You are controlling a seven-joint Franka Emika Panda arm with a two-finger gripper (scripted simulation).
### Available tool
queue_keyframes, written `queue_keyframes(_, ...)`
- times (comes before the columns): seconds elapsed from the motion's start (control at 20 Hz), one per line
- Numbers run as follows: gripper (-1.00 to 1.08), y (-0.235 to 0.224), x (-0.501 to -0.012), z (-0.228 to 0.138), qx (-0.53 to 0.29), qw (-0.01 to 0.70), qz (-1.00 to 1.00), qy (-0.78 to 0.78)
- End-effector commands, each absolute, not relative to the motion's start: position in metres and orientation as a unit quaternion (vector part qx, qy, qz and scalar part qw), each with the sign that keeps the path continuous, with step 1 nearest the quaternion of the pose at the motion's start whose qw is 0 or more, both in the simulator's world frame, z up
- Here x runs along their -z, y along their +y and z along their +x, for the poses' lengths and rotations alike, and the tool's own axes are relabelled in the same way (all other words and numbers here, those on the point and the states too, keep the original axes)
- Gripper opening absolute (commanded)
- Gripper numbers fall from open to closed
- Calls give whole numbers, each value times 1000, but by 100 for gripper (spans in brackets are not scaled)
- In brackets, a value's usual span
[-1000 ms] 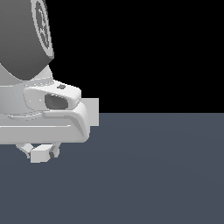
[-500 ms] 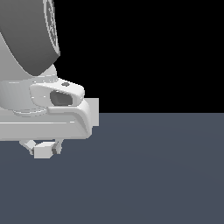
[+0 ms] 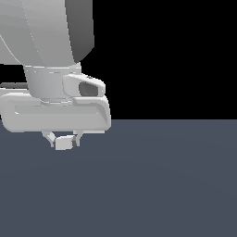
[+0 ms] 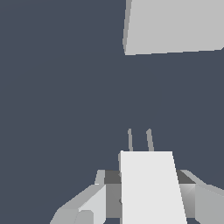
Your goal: Plug the charger into the wall socket.
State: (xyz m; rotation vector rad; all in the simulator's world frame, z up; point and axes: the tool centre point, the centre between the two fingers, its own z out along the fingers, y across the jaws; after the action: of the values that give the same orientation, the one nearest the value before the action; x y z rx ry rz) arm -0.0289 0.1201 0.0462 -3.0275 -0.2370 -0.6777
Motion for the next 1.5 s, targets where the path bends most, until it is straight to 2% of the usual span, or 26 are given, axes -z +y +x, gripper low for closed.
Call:
queue_keyframes(0.0,-100,112,-56,-20,218,16,-972,-83)
queue_keyframes(0.7,-100,83,-95,18,217,24,-969,-112)
queue_keyframes(1.45,-100,79,-100,25,216,26,-969,-117)
